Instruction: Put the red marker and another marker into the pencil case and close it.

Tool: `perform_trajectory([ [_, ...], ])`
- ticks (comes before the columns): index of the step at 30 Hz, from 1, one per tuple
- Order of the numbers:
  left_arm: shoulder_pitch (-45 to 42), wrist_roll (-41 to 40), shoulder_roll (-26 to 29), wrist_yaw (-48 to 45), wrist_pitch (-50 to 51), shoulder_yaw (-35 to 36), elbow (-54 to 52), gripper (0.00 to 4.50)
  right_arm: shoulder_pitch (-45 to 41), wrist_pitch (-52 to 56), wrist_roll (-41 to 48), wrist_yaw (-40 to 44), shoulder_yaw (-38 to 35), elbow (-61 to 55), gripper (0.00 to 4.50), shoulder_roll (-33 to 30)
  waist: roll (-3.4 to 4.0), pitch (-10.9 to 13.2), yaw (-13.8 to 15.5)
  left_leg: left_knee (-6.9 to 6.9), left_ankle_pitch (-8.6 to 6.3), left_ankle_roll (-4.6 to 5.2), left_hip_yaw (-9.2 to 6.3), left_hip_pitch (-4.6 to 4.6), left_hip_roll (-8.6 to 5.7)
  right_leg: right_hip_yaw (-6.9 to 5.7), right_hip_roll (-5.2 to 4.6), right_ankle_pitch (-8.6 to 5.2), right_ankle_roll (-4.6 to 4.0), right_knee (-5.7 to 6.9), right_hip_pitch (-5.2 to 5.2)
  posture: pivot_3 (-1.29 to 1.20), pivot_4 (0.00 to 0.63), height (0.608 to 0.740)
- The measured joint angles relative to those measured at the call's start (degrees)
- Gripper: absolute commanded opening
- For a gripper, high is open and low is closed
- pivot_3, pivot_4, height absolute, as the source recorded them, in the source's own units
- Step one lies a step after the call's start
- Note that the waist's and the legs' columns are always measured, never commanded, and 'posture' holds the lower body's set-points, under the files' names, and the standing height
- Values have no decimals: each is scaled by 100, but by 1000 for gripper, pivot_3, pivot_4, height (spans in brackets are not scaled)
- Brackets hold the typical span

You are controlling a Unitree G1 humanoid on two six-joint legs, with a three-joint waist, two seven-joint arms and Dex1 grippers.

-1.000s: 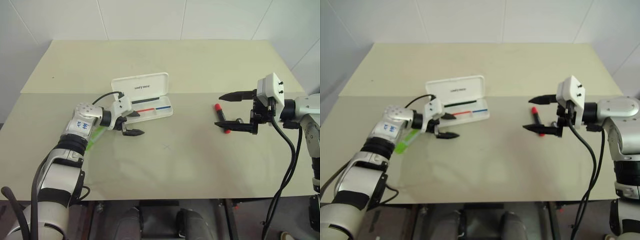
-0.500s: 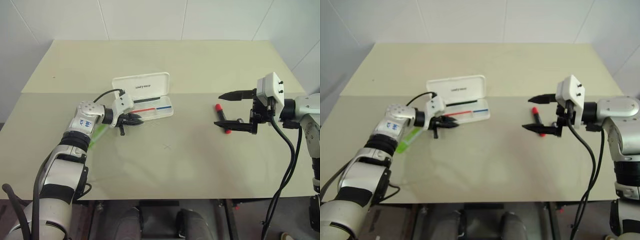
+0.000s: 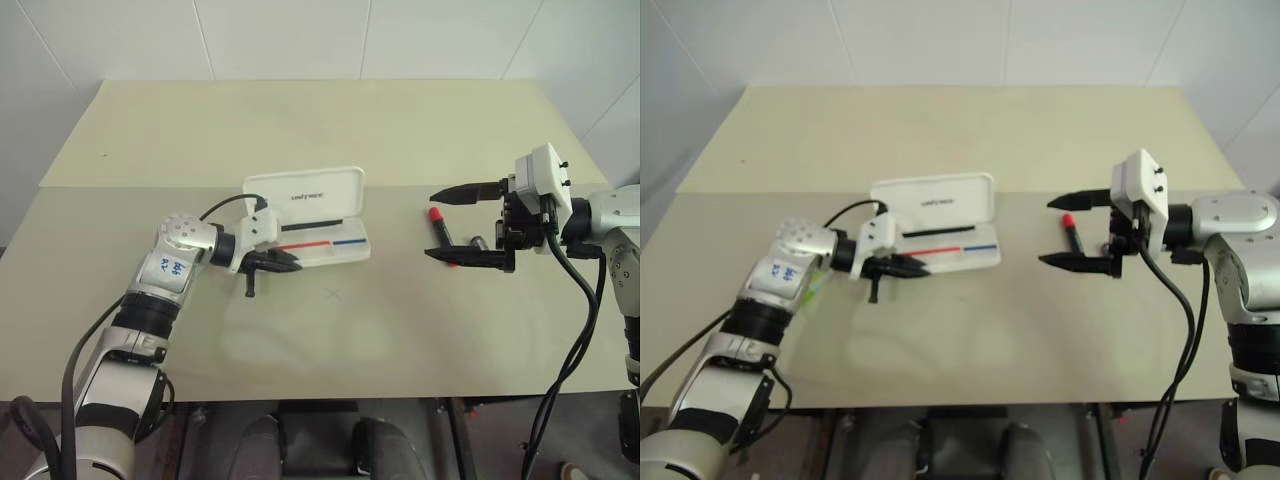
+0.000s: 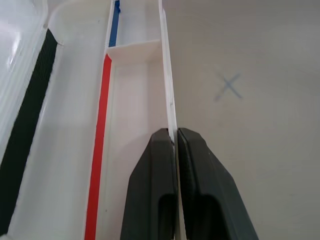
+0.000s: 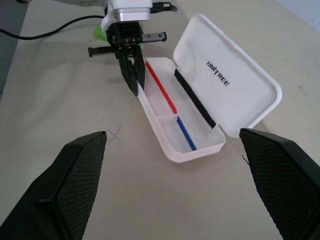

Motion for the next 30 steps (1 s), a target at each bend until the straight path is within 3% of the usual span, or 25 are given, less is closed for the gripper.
perform_trajectory([
  [12,877,75,-42,620,1253,-614,-2147,23,137,126,92,104,221,-267,4500,2,0,0,19,-1,-1,1,-4,0,0,0,0,0,0,-6,3,0,150,740],
  [18,971,79,-68,799,1453,-757,-2407,23,665,202,-55,177,389,-599,4500,-218,0,0,62,-2,-3,6,-3,0,0,0,-1,0,0,-29,6,0,150,740],
  [28,982,166,-35,921,1447,-943,-2438,23,698,127,-421,39,520,-646,4500,-237,1,-1,137,-1,-3,6,-3,1,0,0,-1,0,0,-34,6,0,150,740],
  [29,982,168,-28,921,1455,-950,-2438,599,695,127,-440,37,522,-644,4500,-237,1,-1,136,-1,-3,6,-3,1,0,0,0,0,0,-34,6,0,150,740],
  [30,983,161,-17,909,1473,-967,-2440,873,691,126,-452,37,522,-642,4500,-237,1,-1,134,-1,-3,6,-3,1,0,0,0,0,0,-33,6,0,150,740],
])
